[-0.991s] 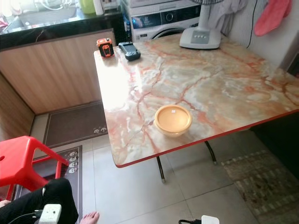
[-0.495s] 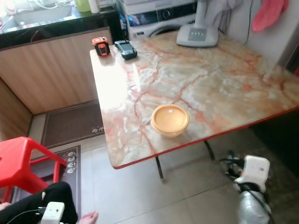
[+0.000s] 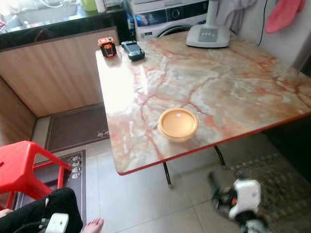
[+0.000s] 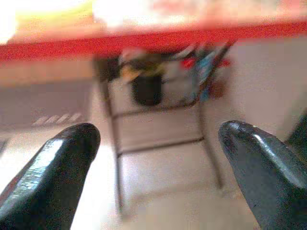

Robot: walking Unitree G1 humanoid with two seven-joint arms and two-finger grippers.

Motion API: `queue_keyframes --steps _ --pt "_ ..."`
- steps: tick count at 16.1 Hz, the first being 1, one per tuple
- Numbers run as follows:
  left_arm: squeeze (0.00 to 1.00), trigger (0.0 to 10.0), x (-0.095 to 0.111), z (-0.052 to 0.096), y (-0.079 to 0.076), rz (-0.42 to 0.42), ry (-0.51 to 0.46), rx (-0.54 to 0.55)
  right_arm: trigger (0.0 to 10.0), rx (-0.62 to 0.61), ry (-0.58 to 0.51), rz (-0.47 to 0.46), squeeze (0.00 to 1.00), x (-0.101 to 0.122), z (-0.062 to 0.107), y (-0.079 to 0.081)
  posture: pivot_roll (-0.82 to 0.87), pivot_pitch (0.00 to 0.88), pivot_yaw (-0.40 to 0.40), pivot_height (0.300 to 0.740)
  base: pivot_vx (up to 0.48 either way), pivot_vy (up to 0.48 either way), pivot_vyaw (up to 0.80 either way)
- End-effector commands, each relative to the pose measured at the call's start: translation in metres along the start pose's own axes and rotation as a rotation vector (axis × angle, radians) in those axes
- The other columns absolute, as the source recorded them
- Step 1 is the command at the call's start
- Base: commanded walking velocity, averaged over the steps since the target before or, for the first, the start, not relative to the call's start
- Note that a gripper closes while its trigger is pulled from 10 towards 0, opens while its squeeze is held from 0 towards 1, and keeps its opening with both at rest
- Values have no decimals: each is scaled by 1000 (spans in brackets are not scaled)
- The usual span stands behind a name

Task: Restocking fridge

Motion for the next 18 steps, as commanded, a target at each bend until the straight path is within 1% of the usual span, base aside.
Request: queue_keyframes --steps 1,2,3,4,5,6,8,9,11,12,13,14,15,16,17,18 --pt "0 10000 -5 1 7 -10 14 16 10000 59 -20 14 0 6 -1 5 -74 23 90 740 0 0 0" --pt "0 10000 -8 2 8 -12 22 19 10000 103 -79 12 0 20 -1 8 -76 19 89 740 0 0 0" --pt "0 10000 -9 2 9 -12 24 19 10000 126 -110 3 0 28 -2 11 -75 19 90 740 0 0 0" --pt "0 10000 -10 2 9 -12 26 19 10000 182 -134 -21 0 36 -6 20 -81 16 91 740 0 0 0" --pt "0 10000 -10 2 8 -12 27 18 10000 199 -121 -38 0 33 -7 23 -77 15 90 740 0 0 0" --pt "0 10000 -10 2 8 -14 28 17 10000 208 -108 -32 0 30 -6 25 -73 16 89 740 0 0 0" --pt "0 10000 -9 2 8 -13 26 17 10000 191 -94 -88 0 27 -7 23 -78 17 92 740 0 0 0" --pt "0 10000 -8 2 9 -15 26 18 10000 133 -46 -111 0 16 -11 17 -91 23 94 740 0 0 0" --pt "0 10000 -6 1 10 -2 23 23 10000 -55 79 -215 0 -10 -15 -5 -86 23 98 740 0 0 0" --pt "0 10000 -5 1 8 -7 22 20 10000 -147 164 -277 0 -27 -11 -13 -85 22 102 740 0 0 0" --pt "0 10000 -4 1 7 -11 22 17 10000 -193 230 -302 0 -39 -7 -16 -81 21 102 740 0 0 0" --pt "0 10000 -4 1 7 -12 21 16 10000 -218 312 -278 0 -51 -2 -16 -80 21 101 740 0 0 0" --pt "0 10000 -3 1 6 -12 21 14 10000 -223 455 -255 0 -72 10 -8 -80 20 101 740 0 0 0" --pt "0 10000 -3 1 5 -12 22 13 10000 -217 503 -242 0 -79 14 -5 -80 20 100 740 0 0 0" --pt "0 10000 -4 0 3 -17 24 8 10000 -171 604 -200 0 -94 22 9 -73 17 93 740 0 0 0" --pt "0 10000 -3 0 1 -16 24 5 10000 -127 671 -179 0 -103 28 22 -67 16 90 740 0 0 0"
Point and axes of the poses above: a point about 5 cm out from each wrist's last joint towards the gripper, its own z axis pointing back from the gripper into the wrist, its own x axis along the axis of the wrist's last joint, y = z × x, the point moved 4 cm from there along -z, pointing out of the wrist towards the gripper, and after that the axes turned 7 degrees about z, right-handed, at the moved point
